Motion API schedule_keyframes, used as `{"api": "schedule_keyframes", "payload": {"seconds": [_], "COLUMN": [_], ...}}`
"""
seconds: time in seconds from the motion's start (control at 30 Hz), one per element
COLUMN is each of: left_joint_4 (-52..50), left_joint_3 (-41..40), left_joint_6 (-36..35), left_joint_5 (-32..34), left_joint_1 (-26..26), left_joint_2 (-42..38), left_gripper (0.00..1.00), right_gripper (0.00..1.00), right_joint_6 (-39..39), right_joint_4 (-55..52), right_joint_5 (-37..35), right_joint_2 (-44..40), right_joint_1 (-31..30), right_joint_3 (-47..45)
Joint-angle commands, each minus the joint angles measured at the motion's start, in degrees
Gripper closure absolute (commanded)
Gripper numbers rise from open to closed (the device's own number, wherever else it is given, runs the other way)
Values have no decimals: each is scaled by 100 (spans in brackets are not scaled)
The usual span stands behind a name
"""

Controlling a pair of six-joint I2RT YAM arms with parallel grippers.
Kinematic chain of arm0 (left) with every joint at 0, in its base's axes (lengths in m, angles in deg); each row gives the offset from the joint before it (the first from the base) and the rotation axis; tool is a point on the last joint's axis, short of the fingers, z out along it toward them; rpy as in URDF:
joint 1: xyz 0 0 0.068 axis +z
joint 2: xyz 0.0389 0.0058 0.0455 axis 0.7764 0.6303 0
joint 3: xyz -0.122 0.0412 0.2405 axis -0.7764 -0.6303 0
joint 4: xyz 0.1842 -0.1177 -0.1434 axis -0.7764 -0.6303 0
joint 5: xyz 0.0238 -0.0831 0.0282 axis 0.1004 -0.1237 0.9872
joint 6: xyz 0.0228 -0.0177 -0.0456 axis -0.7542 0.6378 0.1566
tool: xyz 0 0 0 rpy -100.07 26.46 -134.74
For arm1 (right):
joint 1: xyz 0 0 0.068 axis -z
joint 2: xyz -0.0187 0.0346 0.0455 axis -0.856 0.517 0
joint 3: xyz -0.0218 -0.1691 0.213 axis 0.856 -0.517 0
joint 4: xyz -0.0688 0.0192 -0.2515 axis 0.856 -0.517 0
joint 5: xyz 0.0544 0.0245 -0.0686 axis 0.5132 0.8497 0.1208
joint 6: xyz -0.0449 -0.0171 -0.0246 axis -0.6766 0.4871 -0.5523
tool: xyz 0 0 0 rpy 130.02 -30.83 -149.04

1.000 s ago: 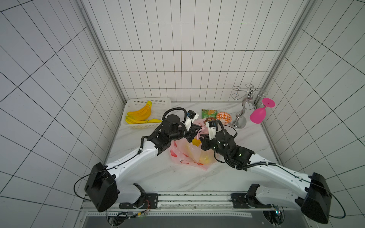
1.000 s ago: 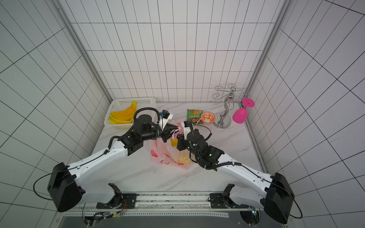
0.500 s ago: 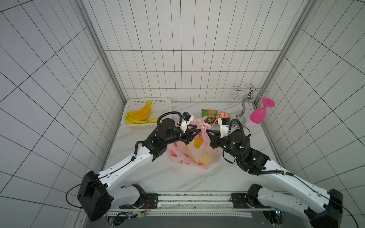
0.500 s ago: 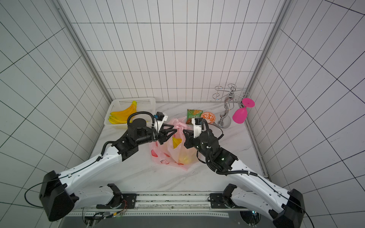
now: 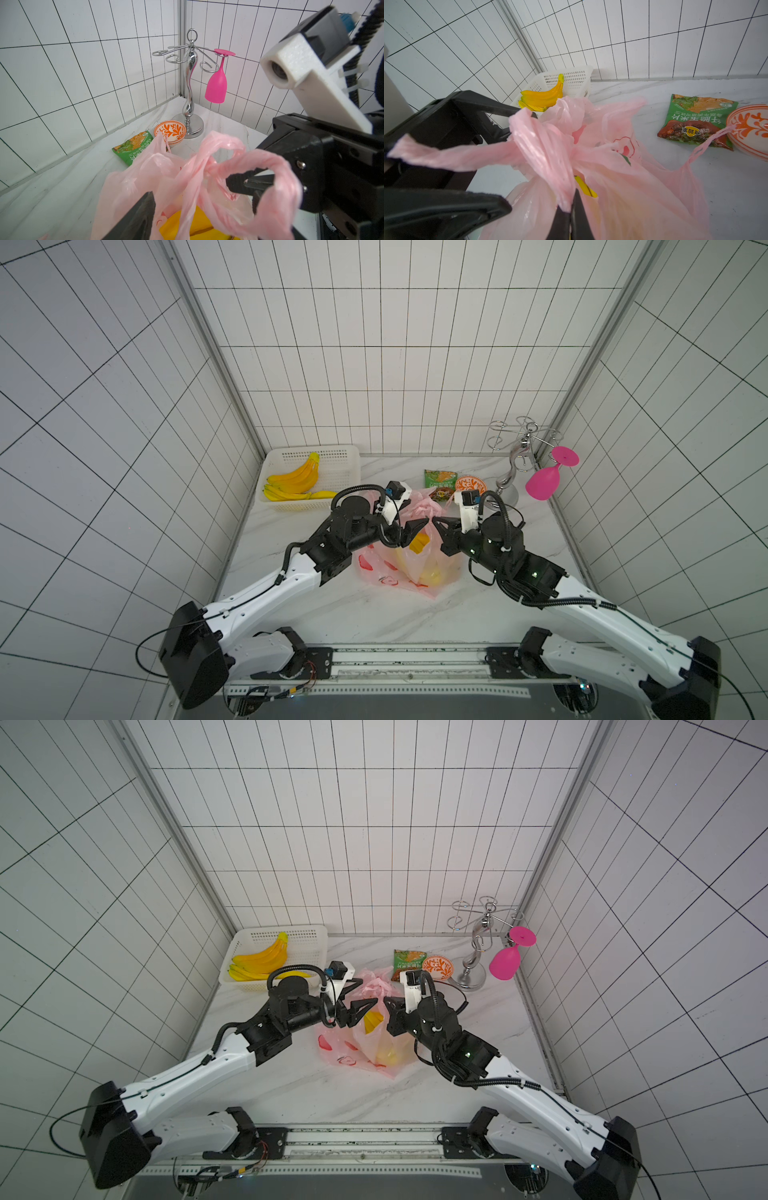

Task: Place the banana into a plastic bag & tie a knot
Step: Cross the plastic bag at the center of the board.

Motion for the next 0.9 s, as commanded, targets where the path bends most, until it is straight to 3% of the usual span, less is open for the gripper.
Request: {"api": "schedule_keyframes", "payload": {"seconds": [0.0, 0.13, 0.47, 0.87], "left_joint_4": [48, 80, 144, 245], "left_joint_3": [261, 419, 480, 489], "left_joint_6": [-184, -95, 201, 366], "left_joint_5": [250, 172, 285, 359], "left_joint_1": [-81, -112, -104, -99], "left_joint_2": [112, 272, 302, 259], "left_gripper": [24, 31, 78, 88], "right_gripper": [100, 100, 100, 100], "right_joint_6": [-42, -71, 8, 424], "right_joint_4": [-51, -45, -168, -7], "right_joint_5": [93, 137, 172, 31], "right_joint_2": [40, 94, -118, 1], "right_joint_1": [20, 20, 20, -875], "right_joint_3": [280, 298, 269, -61]}}
